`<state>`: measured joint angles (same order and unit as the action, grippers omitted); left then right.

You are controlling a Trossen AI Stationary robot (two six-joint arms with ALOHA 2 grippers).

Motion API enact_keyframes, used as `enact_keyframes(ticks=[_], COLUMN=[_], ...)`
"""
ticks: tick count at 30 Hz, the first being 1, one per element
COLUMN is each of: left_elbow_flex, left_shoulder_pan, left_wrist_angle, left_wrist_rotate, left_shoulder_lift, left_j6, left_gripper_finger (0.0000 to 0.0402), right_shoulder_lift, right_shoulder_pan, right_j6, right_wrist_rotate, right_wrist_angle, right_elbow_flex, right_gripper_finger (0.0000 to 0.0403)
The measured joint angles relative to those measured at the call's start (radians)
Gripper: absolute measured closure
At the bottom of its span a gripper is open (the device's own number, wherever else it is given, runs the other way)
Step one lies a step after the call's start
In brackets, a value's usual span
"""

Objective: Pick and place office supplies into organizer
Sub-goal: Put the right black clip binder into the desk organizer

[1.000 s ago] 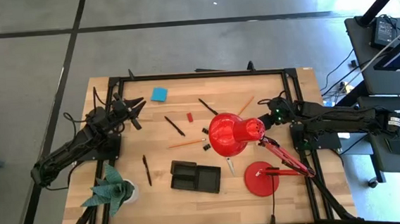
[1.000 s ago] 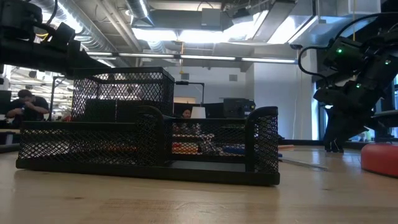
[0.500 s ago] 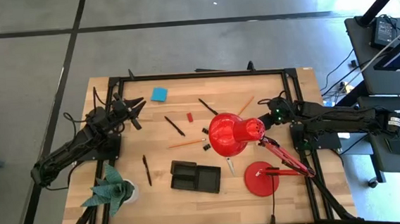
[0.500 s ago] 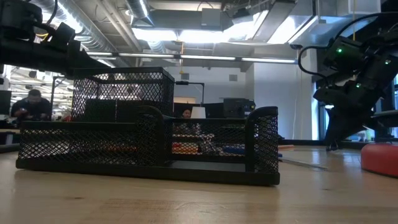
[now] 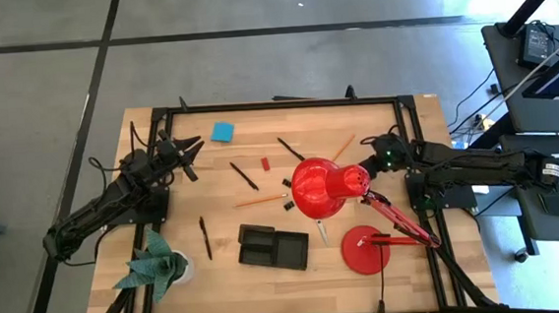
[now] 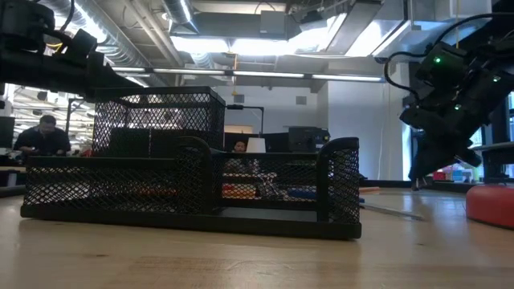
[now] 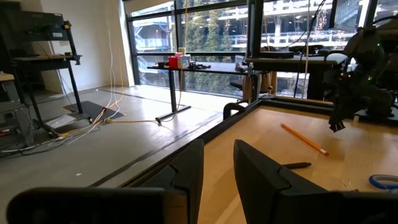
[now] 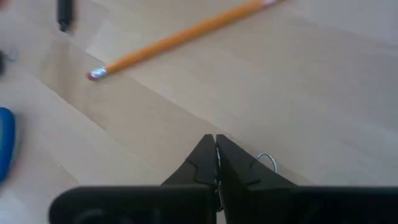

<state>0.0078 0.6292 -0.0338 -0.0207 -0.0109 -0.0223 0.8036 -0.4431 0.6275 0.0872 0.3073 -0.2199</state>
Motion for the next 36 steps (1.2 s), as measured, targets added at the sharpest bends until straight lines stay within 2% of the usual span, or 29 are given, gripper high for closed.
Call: enact_keyframes(ticks=[4,12,20,36], left_elbow_flex=[0.0,0.0,0.0,0.0], left_shoulder_pan=[0.0,0.0,0.0,0.0], left_wrist_angle=[0.0,0.0,0.0,0.0], left_wrist_rotate=[-0.018,-0.025,-0.025,-0.025], left_shoulder_lift=[0.0,0.0,0.0,0.0], left_j6=[0.0,0.0,0.0,0.0], left_gripper_finger=[0.032,0.032,0.032,0.032], right_shoulder_lift=[0.0,0.0,0.0,0.0], right_shoulder_pan=[0.003,0.039,0.11,0.163], right_j6=[-0.02,-0.108,-0.197,-0.218], right_wrist_rotate=[-0.011,-0.115,-0.126,-0.126], right_wrist_angle=[-0.093,-0.371,-0.579,-0.613], right_elbow_flex=[0.0,0.0,0.0,0.0], right_gripper_finger=[0.0397,0.0397,0.0397,0.0397])
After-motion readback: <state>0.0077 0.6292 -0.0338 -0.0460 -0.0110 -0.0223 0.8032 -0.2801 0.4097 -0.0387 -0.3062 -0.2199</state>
